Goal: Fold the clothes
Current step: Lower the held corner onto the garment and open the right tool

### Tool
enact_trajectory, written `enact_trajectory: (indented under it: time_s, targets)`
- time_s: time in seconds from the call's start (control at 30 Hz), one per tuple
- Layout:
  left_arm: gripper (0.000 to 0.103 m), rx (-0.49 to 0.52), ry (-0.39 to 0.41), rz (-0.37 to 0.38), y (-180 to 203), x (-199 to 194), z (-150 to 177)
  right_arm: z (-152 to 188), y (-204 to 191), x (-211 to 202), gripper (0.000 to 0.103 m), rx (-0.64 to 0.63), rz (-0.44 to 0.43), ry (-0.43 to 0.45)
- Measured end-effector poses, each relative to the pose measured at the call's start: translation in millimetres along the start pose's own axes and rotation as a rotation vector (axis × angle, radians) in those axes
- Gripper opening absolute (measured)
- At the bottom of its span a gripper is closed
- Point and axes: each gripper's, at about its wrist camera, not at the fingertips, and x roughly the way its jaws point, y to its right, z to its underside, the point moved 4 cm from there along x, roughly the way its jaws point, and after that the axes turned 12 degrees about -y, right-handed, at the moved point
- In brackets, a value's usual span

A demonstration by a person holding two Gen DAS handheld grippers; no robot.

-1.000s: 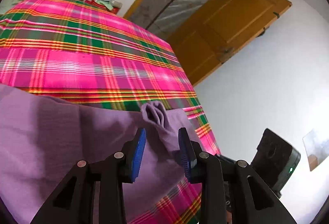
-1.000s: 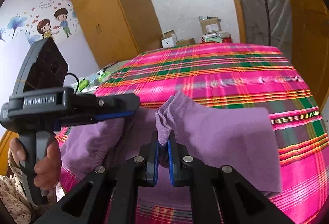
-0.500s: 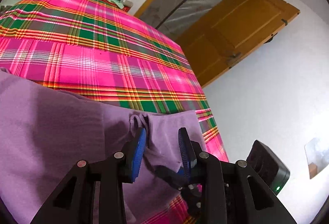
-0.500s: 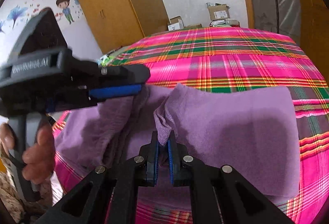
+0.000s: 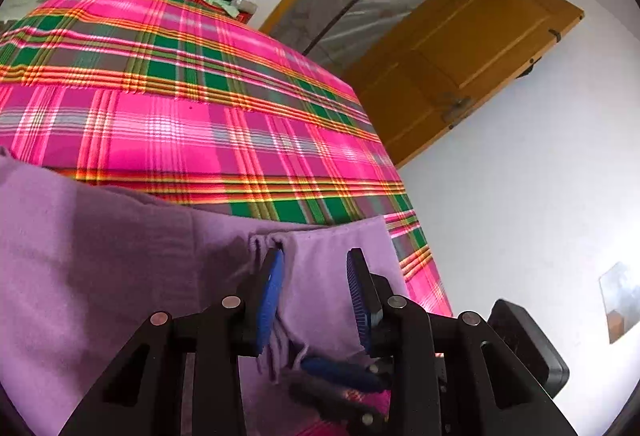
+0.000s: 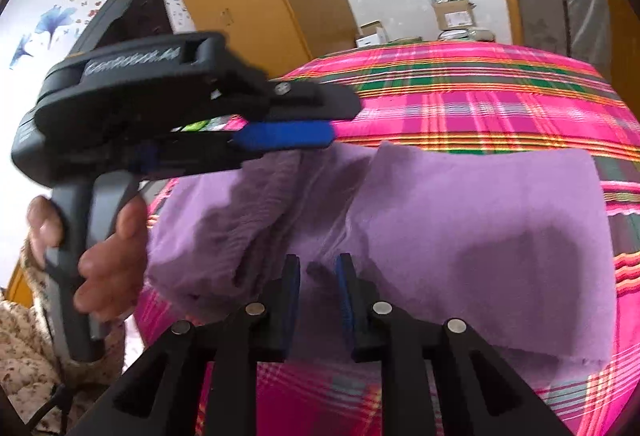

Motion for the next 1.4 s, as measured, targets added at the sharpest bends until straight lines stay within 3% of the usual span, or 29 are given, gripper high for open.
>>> enact_trajectory:
  time_s: [0.2,0.4,0.53,0.7,0.83,1.3,1.4]
  targets:
    - [0.033,0.032,-0.016,-0.006,10,10,0,0,23,-26,0.020,0.061,0.026,0.067]
    - [0.033,0.086,0.030,-0.018,25,8,0,0,72,-66,0.020,0.198,0.192,0.170]
    - [0.033,0.099,-0.014,-0.003,29,24,3,6,92,-70,0.020,0.264,0.285,0.171]
    - [0.033,0.094,-0.110,-0.047,24,50,11,19,108,-62,0.020,0.308,0.306,0.119]
    - [0.033,0.027,-0.127,-0.074,7,55,11,20,112,-54,0.018,0.305,0.314,0.105]
    - [0.033,-0.025,-0.064,-0.142,-10,26,13,24,95,-65,0.020,0.310,0.322,0.150]
    - [0.033,-0.013,-0.035,-0.125,-4,10,16,14,68,-53,0.021,0.226,0.288,0.133]
